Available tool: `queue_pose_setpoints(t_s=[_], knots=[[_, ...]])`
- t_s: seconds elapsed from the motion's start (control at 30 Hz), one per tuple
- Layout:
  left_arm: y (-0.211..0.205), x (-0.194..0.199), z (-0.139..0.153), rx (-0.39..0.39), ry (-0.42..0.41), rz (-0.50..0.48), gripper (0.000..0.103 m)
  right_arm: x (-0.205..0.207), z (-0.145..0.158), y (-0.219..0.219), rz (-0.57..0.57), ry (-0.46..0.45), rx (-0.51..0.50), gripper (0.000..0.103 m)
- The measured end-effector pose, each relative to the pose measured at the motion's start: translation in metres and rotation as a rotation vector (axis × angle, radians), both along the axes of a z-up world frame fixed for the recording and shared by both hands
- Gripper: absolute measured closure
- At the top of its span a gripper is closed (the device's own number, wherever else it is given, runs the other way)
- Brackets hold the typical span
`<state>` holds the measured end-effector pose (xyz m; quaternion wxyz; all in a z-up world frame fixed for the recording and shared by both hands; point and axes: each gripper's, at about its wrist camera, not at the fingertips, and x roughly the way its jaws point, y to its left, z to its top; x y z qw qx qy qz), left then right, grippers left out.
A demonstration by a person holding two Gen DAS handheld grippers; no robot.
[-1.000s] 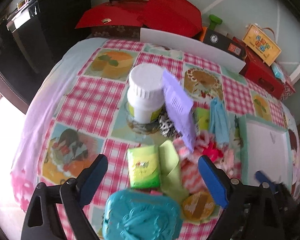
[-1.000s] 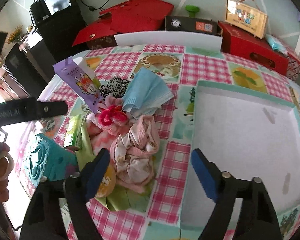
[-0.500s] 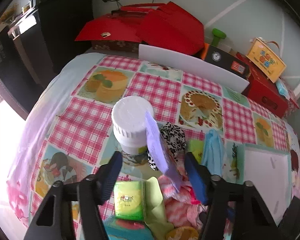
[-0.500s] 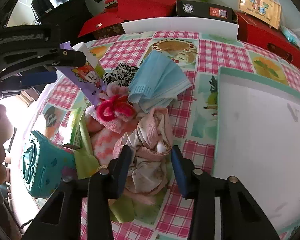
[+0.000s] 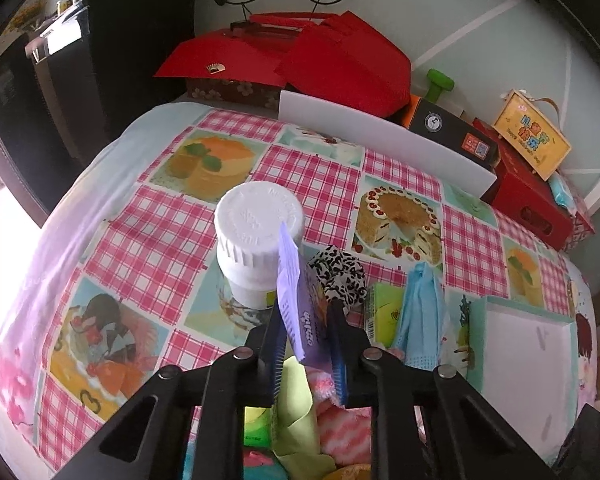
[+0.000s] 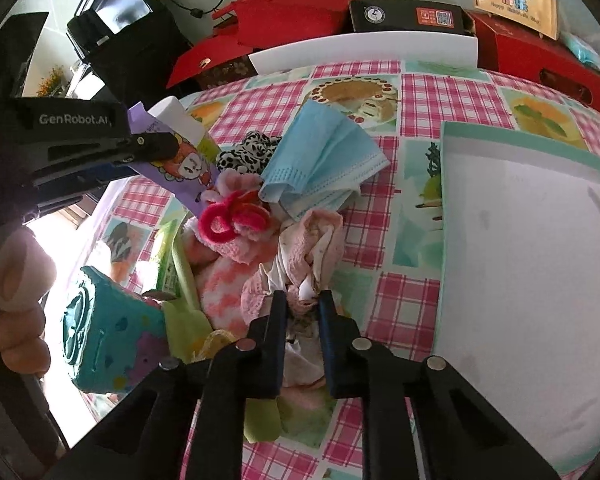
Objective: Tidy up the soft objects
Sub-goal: 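Carry the purple packet with the left gripper while the right carries the pink cloth toward the tray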
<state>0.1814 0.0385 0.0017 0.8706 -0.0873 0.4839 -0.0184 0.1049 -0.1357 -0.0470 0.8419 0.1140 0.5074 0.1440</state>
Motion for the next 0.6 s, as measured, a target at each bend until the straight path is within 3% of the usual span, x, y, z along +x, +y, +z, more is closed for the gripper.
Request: queue_pose_setpoints(t_s=[0.27, 0.33, 0.6], knots=[[0.003, -0.009, 0.012, -0.013, -0.038, 0.014, 0.085, -0.007, 0.012, -0.007, -0.016, -0.042, 0.026, 0.090], [0.004, -0.011, 0.016, -0.012, -0.049, 0.015, 0.090, -0.008, 0.018, -0.010, -0.025, -0.058, 0.032, 0.090], [-0.003, -0.020, 0.039, -0.013, -0.099, 0.010, 0.091, -0.013, 0.046, -0.025, -0.067, -0.129, 0.047, 0.090]])
